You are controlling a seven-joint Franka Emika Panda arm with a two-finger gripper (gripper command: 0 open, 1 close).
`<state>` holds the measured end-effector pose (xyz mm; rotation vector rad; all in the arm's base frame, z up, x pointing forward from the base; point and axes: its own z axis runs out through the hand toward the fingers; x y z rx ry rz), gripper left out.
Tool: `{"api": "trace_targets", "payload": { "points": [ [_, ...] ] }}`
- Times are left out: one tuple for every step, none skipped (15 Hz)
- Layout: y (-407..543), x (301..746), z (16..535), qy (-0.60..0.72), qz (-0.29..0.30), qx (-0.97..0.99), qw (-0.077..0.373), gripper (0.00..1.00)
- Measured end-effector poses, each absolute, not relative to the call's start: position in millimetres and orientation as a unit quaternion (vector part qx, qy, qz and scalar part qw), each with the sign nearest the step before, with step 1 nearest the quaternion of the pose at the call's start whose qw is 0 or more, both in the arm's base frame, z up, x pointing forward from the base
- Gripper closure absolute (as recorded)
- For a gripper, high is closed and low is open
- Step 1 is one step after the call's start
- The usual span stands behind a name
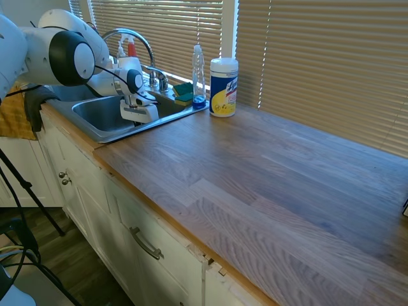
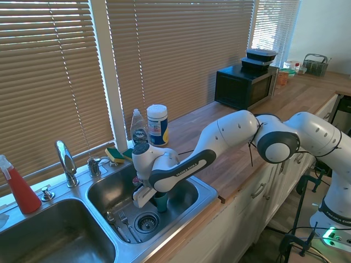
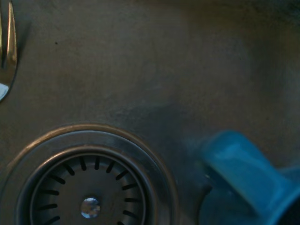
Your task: Put the mug in the sink
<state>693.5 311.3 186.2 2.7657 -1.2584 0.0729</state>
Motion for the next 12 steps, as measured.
{"api": "trace_targets", "payload": {
  "points": [
    [311, 694, 188, -0.414, 0.025, 0.909, 0.05, 0.0],
    [311, 696, 191, -0.414, 0.026, 0.908, 0.048, 0.0],
    [309, 698, 195, -0.415, 0.028, 0.908, 0.045, 0.0],
    [307, 700, 201, -0.414, 0.03, 0.909, 0.043, 0.0],
    [304, 703, 210, -0.414, 0.034, 0.909, 0.038, 0.0],
    [302, 705, 222, -0.414, 0.037, 0.909, 0.034, 0.0],
    [301, 706, 235, -0.413, 0.04, 0.91, 0.029, 0.0],
    [300, 706, 248, -0.411, 0.043, 0.91, 0.026, 0.0],
    [299, 704, 261, -0.41, 0.046, 0.911, 0.023, 0.0],
    [299, 701, 275, -0.408, 0.049, 0.911, 0.02, 0.0],
    [299, 697, 290, -0.408, 0.051, 0.912, 0.017, 0.0],
    [298, 693, 303, -0.407, 0.054, 0.912, 0.015, 0.0]
  ]
}}
